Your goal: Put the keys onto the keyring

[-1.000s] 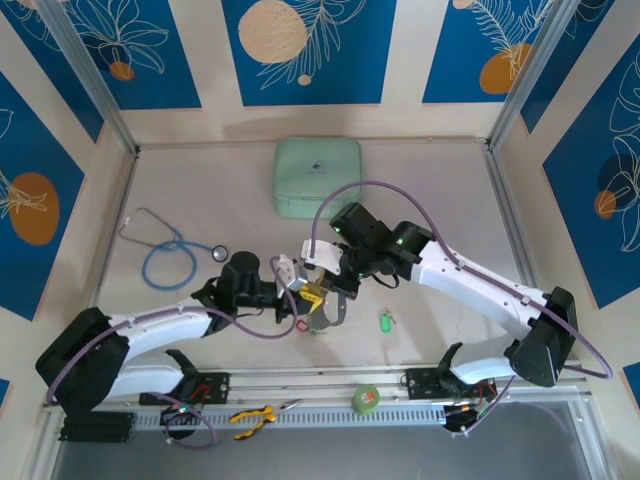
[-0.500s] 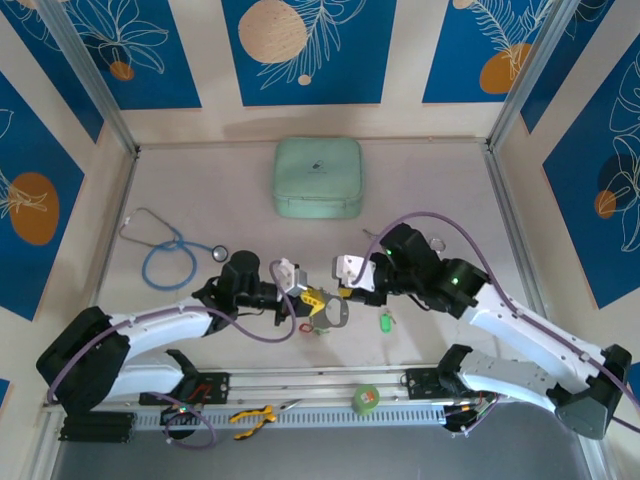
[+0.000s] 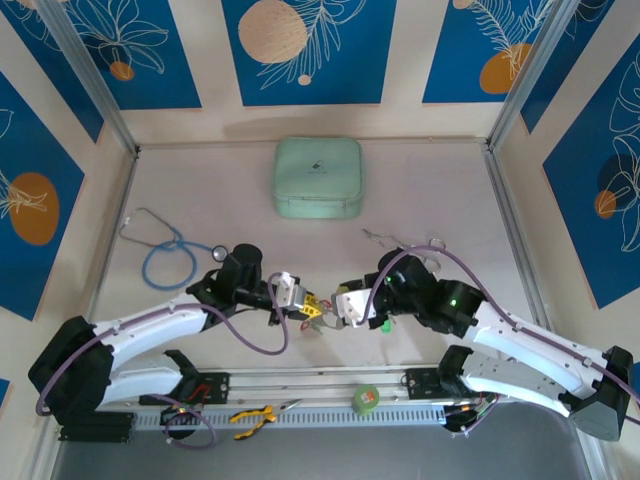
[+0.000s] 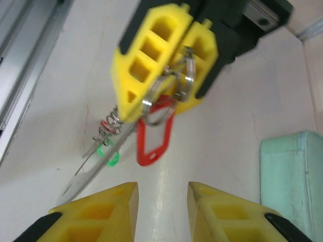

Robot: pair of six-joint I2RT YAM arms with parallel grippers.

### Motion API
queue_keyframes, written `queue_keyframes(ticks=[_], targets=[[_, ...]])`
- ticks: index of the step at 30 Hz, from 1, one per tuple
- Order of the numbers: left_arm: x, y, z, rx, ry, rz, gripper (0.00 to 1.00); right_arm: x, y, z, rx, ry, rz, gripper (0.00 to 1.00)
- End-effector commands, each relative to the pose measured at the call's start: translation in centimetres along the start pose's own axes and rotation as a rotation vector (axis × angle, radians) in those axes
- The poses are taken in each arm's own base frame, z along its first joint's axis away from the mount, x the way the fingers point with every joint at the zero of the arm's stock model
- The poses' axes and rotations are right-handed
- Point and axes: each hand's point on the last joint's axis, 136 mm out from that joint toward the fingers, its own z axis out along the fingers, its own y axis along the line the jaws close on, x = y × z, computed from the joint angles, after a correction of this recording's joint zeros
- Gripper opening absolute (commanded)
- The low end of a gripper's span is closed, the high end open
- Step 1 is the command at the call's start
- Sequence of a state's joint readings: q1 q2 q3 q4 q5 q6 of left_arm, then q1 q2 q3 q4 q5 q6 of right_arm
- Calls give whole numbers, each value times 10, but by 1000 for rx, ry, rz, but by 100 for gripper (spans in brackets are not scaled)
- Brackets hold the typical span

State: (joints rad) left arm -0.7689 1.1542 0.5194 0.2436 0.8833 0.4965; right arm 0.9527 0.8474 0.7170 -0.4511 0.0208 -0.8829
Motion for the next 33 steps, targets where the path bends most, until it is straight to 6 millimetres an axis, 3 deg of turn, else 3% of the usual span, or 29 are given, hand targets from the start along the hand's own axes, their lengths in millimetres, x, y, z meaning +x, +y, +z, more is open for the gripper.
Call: queue_keyframes(ticks=[1, 8, 21, 27, 33], targets=[[-17, -7, 1, 75, -48, 61, 0, -25, -5, -4, 40, -115, -74, 31], [-24, -13, 4, 153, -92, 14, 0, -49, 1, -6, 37, -234, -88, 32], [-30, -11, 10, 221, -128, -25, 0, -69, 6, -2, 42, -349, -104, 31], [-21, 0, 8, 112, -65, 114, 0, -35, -10, 7, 139, -185, -65, 34], [-23, 8, -1, 21, 1, 271, 0, -11, -2, 5, 112, -99, 20, 46]])
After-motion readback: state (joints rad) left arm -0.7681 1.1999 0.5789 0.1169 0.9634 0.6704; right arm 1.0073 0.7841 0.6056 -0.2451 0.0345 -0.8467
